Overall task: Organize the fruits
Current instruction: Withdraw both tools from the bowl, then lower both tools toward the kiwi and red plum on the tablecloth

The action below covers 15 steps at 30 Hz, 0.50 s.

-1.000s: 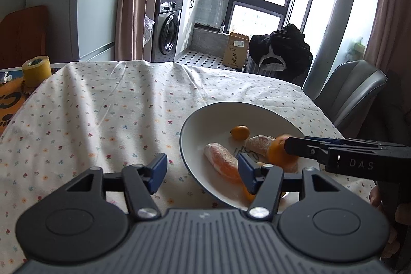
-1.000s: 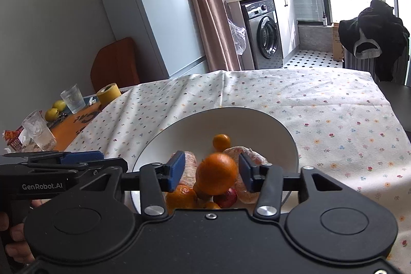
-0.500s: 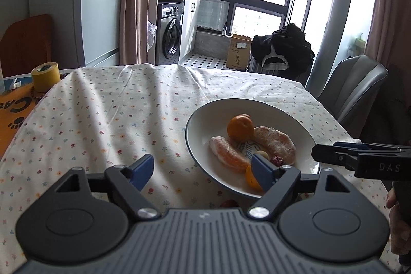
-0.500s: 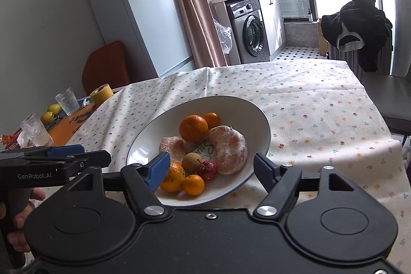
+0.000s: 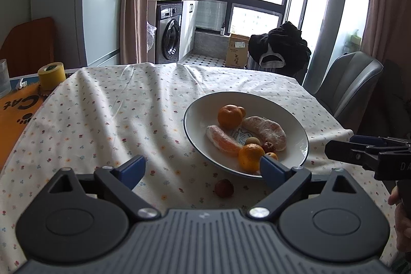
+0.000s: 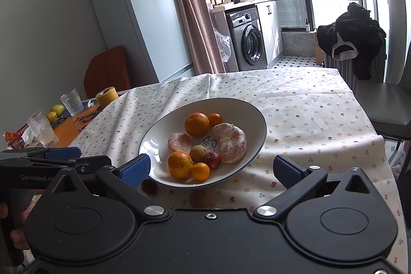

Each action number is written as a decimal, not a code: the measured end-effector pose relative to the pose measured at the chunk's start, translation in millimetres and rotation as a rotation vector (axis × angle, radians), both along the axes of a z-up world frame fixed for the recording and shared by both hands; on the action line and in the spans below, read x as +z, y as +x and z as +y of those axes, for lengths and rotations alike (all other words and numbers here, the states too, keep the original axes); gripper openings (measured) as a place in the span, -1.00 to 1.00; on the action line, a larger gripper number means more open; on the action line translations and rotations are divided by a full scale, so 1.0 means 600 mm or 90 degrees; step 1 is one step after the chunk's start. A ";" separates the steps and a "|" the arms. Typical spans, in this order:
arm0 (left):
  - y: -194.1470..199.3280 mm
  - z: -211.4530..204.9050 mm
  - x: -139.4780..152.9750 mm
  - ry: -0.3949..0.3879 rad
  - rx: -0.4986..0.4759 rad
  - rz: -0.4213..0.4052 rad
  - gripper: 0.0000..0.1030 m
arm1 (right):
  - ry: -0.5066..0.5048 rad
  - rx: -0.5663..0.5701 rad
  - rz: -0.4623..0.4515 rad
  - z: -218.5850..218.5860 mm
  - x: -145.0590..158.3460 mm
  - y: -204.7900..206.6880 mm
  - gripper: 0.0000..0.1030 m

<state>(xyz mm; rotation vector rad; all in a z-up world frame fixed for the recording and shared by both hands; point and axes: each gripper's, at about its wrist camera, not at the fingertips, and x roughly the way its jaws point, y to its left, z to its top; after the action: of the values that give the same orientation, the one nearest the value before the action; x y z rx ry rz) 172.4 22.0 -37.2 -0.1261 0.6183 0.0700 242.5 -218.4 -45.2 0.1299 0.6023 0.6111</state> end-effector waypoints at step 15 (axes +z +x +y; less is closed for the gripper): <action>-0.061 0.016 0.011 -0.052 0.013 -0.002 0.85 | 0.004 0.002 -0.001 -0.013 0.010 -0.054 1.00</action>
<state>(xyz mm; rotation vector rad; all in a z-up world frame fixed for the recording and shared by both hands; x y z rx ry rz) 135.5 31.4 -30.6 -0.2117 0.6172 0.0644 210.1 -226.3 -39.4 0.1341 0.5995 0.6156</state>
